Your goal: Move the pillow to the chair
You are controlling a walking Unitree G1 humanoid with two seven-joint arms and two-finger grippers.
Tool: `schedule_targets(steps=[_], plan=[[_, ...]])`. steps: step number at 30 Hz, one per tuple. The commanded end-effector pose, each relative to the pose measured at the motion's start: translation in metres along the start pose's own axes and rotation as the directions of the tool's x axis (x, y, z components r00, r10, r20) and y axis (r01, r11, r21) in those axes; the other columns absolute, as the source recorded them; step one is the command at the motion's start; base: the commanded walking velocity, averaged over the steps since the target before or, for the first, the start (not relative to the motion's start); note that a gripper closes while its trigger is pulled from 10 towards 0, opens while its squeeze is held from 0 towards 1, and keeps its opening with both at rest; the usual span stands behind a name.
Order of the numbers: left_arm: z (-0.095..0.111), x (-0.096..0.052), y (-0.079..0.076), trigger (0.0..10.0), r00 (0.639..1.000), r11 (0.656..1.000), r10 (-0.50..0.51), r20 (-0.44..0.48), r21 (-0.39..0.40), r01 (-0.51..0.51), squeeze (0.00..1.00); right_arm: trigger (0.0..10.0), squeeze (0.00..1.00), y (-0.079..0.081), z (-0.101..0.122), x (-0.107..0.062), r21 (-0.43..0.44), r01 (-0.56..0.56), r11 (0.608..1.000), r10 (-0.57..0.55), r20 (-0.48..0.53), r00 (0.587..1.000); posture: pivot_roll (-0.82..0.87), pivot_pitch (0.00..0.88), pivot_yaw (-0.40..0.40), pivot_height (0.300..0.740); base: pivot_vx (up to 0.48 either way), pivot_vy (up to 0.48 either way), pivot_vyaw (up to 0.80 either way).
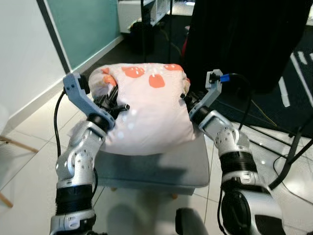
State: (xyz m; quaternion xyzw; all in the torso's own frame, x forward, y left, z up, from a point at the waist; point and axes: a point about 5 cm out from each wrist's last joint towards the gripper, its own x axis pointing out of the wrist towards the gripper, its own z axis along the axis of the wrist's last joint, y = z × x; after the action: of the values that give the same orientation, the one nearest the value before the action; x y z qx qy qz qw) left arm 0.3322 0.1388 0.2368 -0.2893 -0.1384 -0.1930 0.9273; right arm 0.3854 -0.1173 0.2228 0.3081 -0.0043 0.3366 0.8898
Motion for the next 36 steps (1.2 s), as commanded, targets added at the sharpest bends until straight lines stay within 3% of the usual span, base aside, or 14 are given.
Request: schedule_targets(steps=[1, 8, 15, 22, 36], plan=[[-0.013, 0.005, -0.025, 10.0, 0.993, 0.995, -0.102, -0.055, -0.011, 0.102, 0.00, 0.0, 0.00, 0.028, -0.008, 0.016, 0.018, -0.149, 0.989, 0.149, -0.021, 0.989, -0.19, 0.000, 0.017, 0.625, 0.000, 0.000, 0.00], [-0.023, 0.001, -0.025, 10.0, 0.991, 0.996, -0.087, -0.101, 0.026, 0.090, 0.00, 0.0, 0.00, 0.027, -0.014, 0.012, 0.024, -0.150, 0.988, 0.151, -0.043, 0.988, -0.20, 0.000, 0.012, 0.645, -0.378, 0.000, 0.00], [-0.027, -0.007, -0.024, 10.0, 0.994, 0.998, -0.066, -0.082, 0.010, 0.067, 0.00, 0.0, 0.00, 0.029, -0.021, 0.007, 0.021, -0.156, 0.987, 0.157, -0.065, 0.985, -0.20, 0.000, 0.010, 0.665, 0.000, 0.000, 0.00], [-0.030, -0.023, -0.027, 10.0, 0.995, 0.999, -0.051, -0.082, 0.010, 0.052, 0.00, 0.0, 0.00, 0.036, -0.044, -0.003, 0.041, -0.171, 0.984, 0.175, -0.128, 0.976, -0.19, 0.000, 0.001, 0.700, 0.000, 0.000, 0.00], [-0.041, -0.037, -0.023, 10.0, 0.995, 0.998, 0.025, -0.099, 0.061, -0.019, 0.00, 0.0, 0.00, 0.033, -0.047, -0.014, 0.024, -0.127, 0.992, 0.129, -0.140, 0.982, -0.19, 0.000, 0.004, 0.740, 0.000, 0.000, 0.00]])
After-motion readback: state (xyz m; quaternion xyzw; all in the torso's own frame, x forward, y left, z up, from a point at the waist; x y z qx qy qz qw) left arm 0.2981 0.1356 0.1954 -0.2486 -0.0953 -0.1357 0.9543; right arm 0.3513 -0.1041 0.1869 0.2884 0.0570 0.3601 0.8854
